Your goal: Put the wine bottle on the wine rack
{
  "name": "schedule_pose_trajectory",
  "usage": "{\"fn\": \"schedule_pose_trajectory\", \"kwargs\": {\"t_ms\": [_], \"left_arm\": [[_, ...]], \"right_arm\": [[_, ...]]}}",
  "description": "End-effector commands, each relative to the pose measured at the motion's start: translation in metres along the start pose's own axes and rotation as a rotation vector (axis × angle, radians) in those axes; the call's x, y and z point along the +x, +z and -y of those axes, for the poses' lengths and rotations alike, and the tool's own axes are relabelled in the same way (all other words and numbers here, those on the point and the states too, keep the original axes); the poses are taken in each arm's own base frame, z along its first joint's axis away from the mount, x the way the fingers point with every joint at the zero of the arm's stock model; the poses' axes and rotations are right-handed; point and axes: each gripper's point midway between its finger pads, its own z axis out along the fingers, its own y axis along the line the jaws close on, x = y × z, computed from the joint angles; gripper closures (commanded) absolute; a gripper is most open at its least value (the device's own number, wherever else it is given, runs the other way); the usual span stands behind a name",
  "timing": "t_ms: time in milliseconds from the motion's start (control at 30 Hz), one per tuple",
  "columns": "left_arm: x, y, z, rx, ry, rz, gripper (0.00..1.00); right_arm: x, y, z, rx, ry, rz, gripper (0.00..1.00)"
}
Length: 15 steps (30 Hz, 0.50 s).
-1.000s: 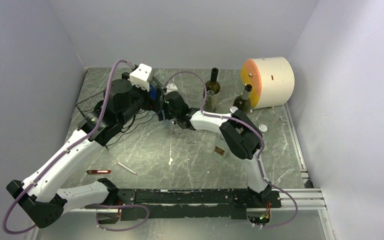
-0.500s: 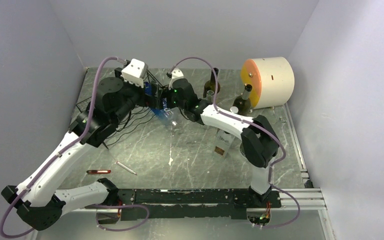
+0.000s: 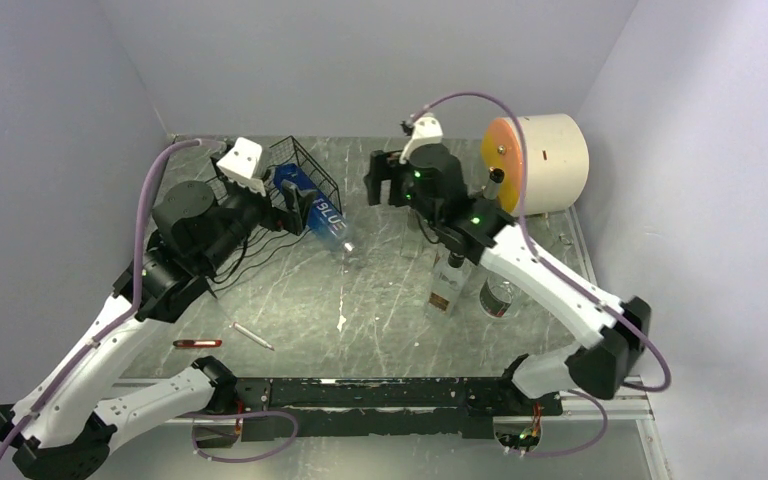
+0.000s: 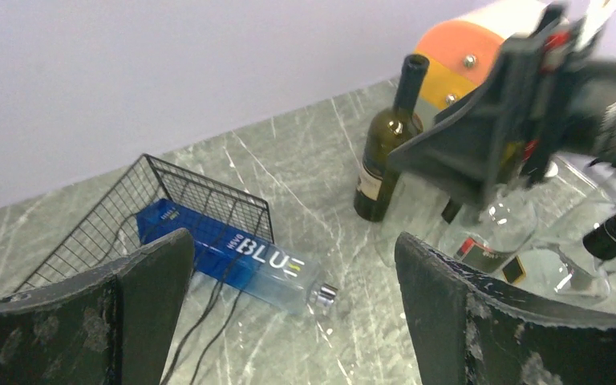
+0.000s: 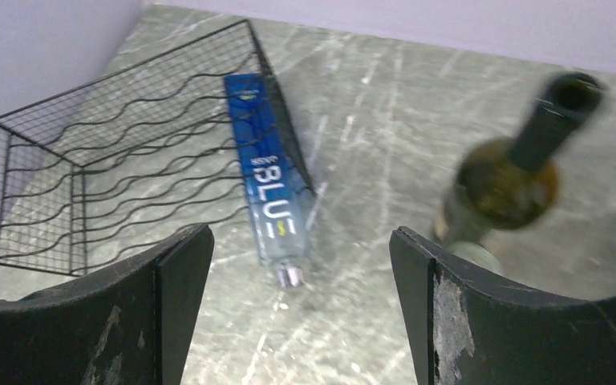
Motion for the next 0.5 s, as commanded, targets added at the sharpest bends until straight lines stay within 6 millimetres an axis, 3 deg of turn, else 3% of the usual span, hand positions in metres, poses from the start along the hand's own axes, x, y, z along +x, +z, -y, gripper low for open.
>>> {"fn": "schedule_pose_trajectory", "kwargs": {"t_ms": [0,133,200,467], "left_arm": [[0.009,0.000,0.019,0.097,-0.053,0.013,0.01],[0.019,-0.001,0.031,0.161,-0.081,0.005,0.01],[0.023,-0.002,0.036,0.191,-0.091,-0.001,0.01],[0.031,0.001,0.054,0.279,-0.108,-0.054,0.01]], "right_arm": [[0.011,-0.050,0.057,0.245,-0.019,-0.071,0.15],[0.008,-0.089,0.081,0.329,-0.004,-0.057,0.15],[0.012,-0.101,0.084,0.321,-0.005,-0.073,0.15],[0.058,-0.129,0.081,0.225,0.016,-0.180,0.21]]}}
